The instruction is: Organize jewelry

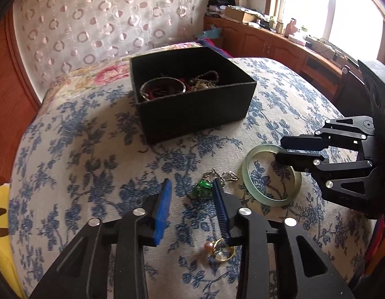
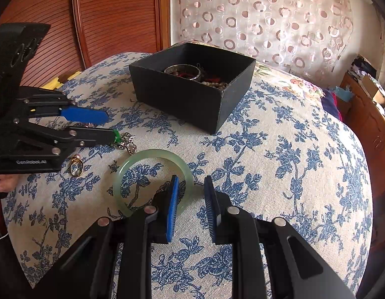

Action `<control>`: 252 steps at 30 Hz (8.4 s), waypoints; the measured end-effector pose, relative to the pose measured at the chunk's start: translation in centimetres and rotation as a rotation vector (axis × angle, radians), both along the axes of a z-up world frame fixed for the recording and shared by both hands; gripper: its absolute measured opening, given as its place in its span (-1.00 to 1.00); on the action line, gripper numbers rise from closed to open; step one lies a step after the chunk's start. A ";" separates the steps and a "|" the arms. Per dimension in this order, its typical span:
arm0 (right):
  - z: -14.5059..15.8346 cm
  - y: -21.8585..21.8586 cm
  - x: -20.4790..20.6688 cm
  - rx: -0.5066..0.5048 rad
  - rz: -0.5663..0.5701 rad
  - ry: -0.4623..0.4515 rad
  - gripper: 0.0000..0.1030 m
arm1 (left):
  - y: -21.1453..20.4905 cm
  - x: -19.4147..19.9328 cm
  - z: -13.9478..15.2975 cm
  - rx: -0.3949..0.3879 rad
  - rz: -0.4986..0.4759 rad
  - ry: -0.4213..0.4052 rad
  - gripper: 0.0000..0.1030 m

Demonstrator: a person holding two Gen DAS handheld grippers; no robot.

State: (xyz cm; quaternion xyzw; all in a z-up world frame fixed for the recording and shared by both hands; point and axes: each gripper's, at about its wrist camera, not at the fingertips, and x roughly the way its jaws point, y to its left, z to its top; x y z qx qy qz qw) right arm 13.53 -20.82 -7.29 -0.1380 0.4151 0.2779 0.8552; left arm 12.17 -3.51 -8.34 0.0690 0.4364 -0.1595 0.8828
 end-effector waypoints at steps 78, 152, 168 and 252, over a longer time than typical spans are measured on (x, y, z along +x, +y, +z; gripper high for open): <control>7.5 1.3 8.0 0.038 -0.075 -0.165 -0.83 | 2.6 1.0 10.5 -0.100 0.110 -0.264 -0.77; 0.2 10.4 -4.6 -0.005 0.266 0.031 -0.28 | 10.5 -4.4 1.5 -0.003 0.186 -0.054 0.61; 1.7 6.9 -3.7 0.021 0.209 -0.019 -0.58 | 6.5 -2.0 0.3 -0.029 0.100 -0.004 0.61; 10.3 -2.2 2.5 0.228 -0.160 -0.177 0.08 | 2.8 1.5 9.2 -0.067 0.209 -0.288 0.81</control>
